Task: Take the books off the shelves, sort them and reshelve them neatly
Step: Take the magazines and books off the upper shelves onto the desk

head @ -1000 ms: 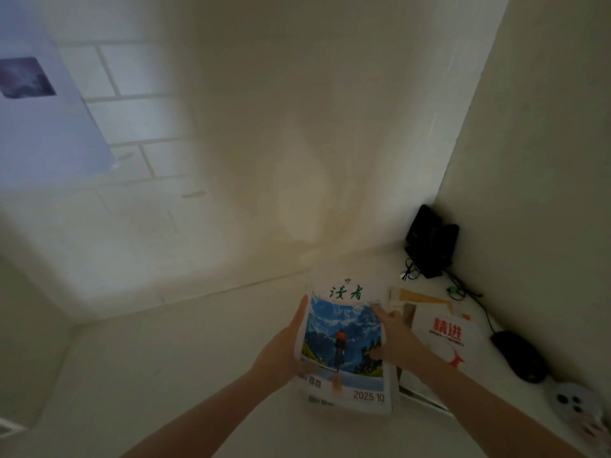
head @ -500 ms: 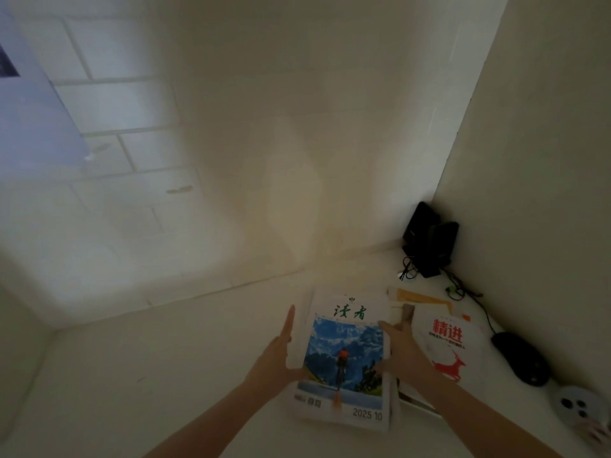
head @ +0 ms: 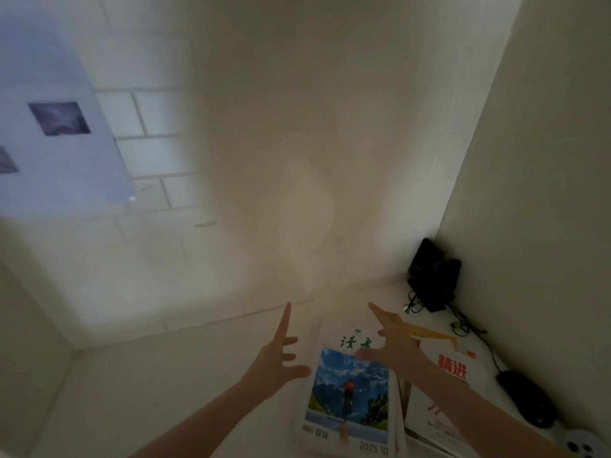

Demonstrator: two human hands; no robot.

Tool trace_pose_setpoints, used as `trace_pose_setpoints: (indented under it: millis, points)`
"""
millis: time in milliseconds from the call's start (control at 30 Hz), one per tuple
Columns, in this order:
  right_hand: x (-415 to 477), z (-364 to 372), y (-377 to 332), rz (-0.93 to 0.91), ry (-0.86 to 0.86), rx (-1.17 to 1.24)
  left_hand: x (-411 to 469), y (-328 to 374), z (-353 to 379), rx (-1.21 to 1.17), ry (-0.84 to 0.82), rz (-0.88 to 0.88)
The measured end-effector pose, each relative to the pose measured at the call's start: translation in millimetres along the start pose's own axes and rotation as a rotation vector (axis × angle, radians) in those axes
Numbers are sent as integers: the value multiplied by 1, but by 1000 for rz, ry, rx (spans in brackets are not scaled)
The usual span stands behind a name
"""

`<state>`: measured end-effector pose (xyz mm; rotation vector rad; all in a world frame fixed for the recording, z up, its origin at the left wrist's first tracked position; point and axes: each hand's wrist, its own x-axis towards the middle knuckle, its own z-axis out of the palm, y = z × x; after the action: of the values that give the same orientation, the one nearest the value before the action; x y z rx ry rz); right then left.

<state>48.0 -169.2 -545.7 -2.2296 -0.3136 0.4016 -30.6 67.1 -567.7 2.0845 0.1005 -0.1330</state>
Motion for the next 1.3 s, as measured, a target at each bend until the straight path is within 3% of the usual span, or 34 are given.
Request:
trace_pose_setpoints:
  millis: [333,733,867,1100,1300]
  points:
    - [-2,-33,-124,-241,9,158,-18,85,-84,-165,142,154]
    - [-43,-92,-304,-625,88,283,-77,223,-211,-217,343,480]
    - [-70,-105,-370,-791,98,325,-113,269,-246,-332,371,593]
    - [-104,-104,-467,-1045,60,403,-176,309,-315,-127,635,696]
    - [-107,-74,-537,-1127,-63,432,-229,302,-371,-85,864,677]
